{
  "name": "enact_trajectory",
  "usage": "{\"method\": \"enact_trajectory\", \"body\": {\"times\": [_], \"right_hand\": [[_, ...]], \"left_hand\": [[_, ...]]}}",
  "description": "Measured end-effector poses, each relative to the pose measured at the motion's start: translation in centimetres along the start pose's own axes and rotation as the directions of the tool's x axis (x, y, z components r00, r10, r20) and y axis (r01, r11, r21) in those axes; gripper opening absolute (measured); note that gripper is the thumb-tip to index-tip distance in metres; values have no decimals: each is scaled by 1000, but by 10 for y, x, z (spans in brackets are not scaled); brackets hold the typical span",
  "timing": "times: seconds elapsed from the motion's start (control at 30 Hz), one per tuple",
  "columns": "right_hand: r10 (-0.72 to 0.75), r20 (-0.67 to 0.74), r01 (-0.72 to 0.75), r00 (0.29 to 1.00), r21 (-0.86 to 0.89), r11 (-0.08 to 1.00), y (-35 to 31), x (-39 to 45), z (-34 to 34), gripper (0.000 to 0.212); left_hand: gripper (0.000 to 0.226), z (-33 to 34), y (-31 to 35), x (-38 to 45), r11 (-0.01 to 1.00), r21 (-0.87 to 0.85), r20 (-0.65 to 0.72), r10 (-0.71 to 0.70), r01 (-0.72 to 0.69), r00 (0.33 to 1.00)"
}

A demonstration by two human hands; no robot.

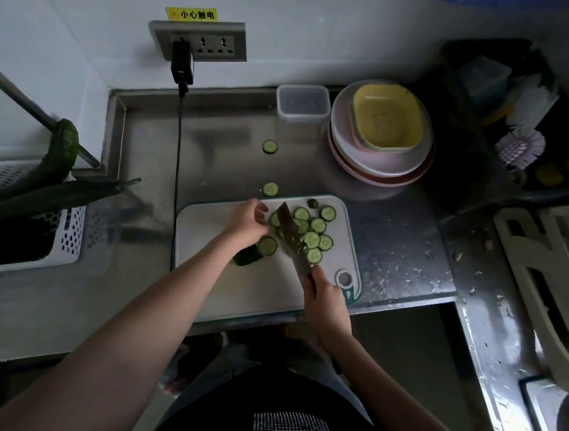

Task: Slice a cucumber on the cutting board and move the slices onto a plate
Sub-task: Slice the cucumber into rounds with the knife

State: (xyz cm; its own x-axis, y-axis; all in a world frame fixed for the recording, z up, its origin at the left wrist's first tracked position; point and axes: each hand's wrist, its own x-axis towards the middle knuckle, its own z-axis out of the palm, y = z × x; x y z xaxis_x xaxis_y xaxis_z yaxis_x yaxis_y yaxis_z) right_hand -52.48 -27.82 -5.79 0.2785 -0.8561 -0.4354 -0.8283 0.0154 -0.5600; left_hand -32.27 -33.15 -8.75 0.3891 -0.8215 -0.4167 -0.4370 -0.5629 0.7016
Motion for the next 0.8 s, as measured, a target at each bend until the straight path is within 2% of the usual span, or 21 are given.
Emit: {"method": "enact_trajectory", "body": {"times": [0.1,0.17,0.23,0.3,0.5,0.6,0.73,0.8], "right_hand": [[-1,-6,1,1000,9,1000,1,-1,-1,16],[-4,-3,4,1000,6,1000,2,-1,-2,16],[-3,2,3,1000,4,1000,2,0,-3,16],[-7,-3,7,1000,-3,1000,1,1,-3,16],[-7,-7,7,1000,-6,1000,3,2,-4,17],[-8,-2,8,1000,-4,1000,4,3,-5,17],[-10,6,10,1000,-8,1000,4,5,-7,17],[-8,8,8,1000,-6,1000,4,6,-8,17]], "left_hand": [[23,6,6,-5,997,-47,-11,62,-63,998],[30,2,2,-8,985,146,26,84,-87,996],[46,-3,0,-10,897,417,123,104,-146,987],[51,-3,4,-11,810,542,191,140,-224,971],[45,5,17,-6,770,594,269,84,-234,960],[43,5,17,-5,752,602,279,115,-267,953],[19,2,17,-6,767,562,262,189,-309,946],[14,3,17,-6,800,514,266,194,-309,944]]}}
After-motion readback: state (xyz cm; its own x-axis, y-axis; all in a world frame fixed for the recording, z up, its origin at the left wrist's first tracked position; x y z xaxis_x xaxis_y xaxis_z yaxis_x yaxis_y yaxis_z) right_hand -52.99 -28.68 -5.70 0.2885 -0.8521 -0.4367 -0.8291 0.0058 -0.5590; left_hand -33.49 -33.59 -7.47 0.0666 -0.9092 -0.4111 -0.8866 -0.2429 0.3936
